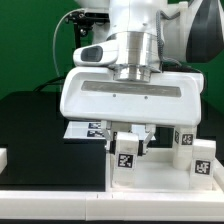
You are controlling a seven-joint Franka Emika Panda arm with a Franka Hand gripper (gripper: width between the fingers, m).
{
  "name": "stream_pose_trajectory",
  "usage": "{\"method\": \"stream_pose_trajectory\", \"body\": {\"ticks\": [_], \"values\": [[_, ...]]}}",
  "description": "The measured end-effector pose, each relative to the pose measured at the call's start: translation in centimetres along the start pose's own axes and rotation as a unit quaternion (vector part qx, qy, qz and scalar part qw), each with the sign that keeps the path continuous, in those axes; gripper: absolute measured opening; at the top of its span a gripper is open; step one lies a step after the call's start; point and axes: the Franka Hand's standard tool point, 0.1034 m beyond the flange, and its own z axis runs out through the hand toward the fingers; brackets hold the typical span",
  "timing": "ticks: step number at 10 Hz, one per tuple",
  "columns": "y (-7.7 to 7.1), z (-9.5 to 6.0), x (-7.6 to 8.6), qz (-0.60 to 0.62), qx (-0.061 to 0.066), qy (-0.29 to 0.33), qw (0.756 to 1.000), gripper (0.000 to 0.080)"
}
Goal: Assemble square table
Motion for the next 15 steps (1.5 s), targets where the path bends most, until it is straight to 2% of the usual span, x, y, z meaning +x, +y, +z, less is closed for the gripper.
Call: {"method": "stream_pose_trajectory", "body": {"ticks": [1, 2, 3, 4, 5, 6, 7, 8, 9, 10, 11, 12, 14, 15], "values": [[0.0, 0.0, 0.0, 0.0, 0.0, 0.0, 1.0, 0.0476], [0.0, 0.0, 0.0, 0.0, 0.0, 0.0, 1.0, 0.0592], [0.0, 0.0, 0.0, 0.0, 0.0, 0.0, 1.0, 0.0592], [-0.3, 0.0, -0.2, 0.014, 0.01, -0.031, 0.999, 0.0635], [-0.6, -1.4, 1.5, 0.026, 0.028, -0.076, 0.996, 0.0647], [-0.2, -2.2, 3.0, 0.03, 0.031, -0.084, 0.996, 0.0647], [-0.2, -2.3, 2.8, 0.041, 0.041, -0.123, 0.991, 0.0647], [-0.1, -2.2, 2.8, 0.035, 0.044, -0.165, 0.985, 0.0649], [0.8, -1.5, 2.8, 0.027, 0.039, -0.181, 0.982, 0.0649], [1.7, -1.1, 1.8, 0.023, 0.038, -0.224, 0.973, 0.0649], [2.0, -0.7, 1.7, 0.023, 0.032, -0.242, 0.97, 0.0649], [1.7, -0.4, 1.5, 0.031, 0.026, -0.236, 0.971, 0.0649], [0.7, -0.3, 1.4, 0.049, 0.025, -0.237, 0.97, 0.0649], [0.0, -0.3, 1.4, 0.057, 0.024, -0.235, 0.97, 0.0513]]}}
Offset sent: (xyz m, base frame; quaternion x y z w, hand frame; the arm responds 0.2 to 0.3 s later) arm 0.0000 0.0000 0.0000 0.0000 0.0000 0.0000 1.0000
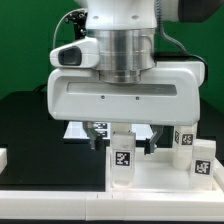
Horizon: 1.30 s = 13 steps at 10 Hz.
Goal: Assemble square table
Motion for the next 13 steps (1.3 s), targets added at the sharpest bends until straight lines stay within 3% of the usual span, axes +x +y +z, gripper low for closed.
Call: {"method": "stream_pose_trajectory", "body": {"ticks": [1, 3, 7, 11, 12, 13], "values": [[-0.06, 0.04, -0.03, 0.003, 0.0, 0.0, 1.0, 0.0513], [0.08, 0.05, 0.0, 0.011, 0.0, 0.0, 1.0, 0.0282], [0.07, 0.09, -0.01, 0.149, 0.0, 0.0, 0.989, 0.0282], [-0.14, 0.2, 0.62, 0.377, 0.007, 0.027, 0.926, 0.0284], [-0.08, 0.21, 0.68, 0.438, 0.013, 0.029, 0.899, 0.0284], [0.03, 0.22, 0.7, 0.504, 0.026, 0.025, 0.863, 0.0284]]}}
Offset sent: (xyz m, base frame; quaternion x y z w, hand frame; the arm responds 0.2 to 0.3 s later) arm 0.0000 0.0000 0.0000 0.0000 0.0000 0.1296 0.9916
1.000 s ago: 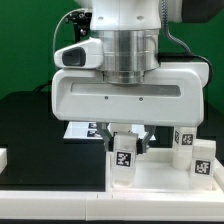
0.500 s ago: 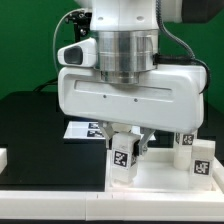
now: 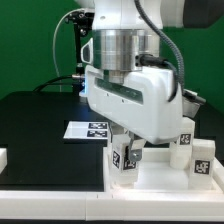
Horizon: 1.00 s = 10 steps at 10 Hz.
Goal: Assemble square table
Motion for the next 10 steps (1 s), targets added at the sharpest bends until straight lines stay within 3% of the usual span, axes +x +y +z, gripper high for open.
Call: {"method": "stream_pose_trajectory", "body": {"ticks": [2, 3, 4, 5, 6, 7, 10], "values": [[0.05, -0.01, 0.06, 0.07, 0.006, -0.007, 0.998, 0.0284], [0.1, 0.09, 0.06, 0.065, 0.005, -0.007, 0.998, 0.0355], [0.14, 0.07, 0.12, 0.022, 0.003, -0.005, 1.0, 0.0541], [0.07, -0.01, 0.07, -0.028, 0.001, 0.0, 1.0, 0.0541], [-0.12, -0.05, -0.34, -0.109, -0.007, 0.014, 0.994, 0.0615], [-0.35, 0.03, -0.79, -0.192, -0.009, 0.02, 0.981, 0.0615], [-0.21, 0.08, -0.42, -0.279, -0.012, 0.02, 0.96, 0.0648]]}}
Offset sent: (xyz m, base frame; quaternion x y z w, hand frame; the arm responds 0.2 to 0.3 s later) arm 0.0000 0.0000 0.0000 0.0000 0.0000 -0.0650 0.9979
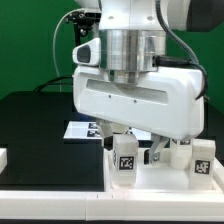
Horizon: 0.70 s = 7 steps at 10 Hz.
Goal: Assemble square table
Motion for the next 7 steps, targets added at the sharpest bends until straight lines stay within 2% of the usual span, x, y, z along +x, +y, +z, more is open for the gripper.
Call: {"method": "stream_pose_trajectory", "body": {"ticks": [1, 3, 4, 5, 6, 7], "values": [[0.04, -0.01, 0.06, -0.044, 0.0, 0.001, 0.999, 0.0649], [-0.03, -0.58, 0.81, -0.239, 0.005, 0.019, 0.971, 0.0649], [-0.15, -0.81, 0.5, -0.272, 0.003, 0.02, 0.962, 0.0649], [-0.1, -0.71, 0.48, -0.263, 0.003, 0.019, 0.965, 0.0649], [-0.05, -0.68, 0.5, -0.248, 0.003, 0.019, 0.969, 0.0563], [-0.03, -0.67, 0.51, -0.24, 0.003, 0.019, 0.97, 0.0563]]}}
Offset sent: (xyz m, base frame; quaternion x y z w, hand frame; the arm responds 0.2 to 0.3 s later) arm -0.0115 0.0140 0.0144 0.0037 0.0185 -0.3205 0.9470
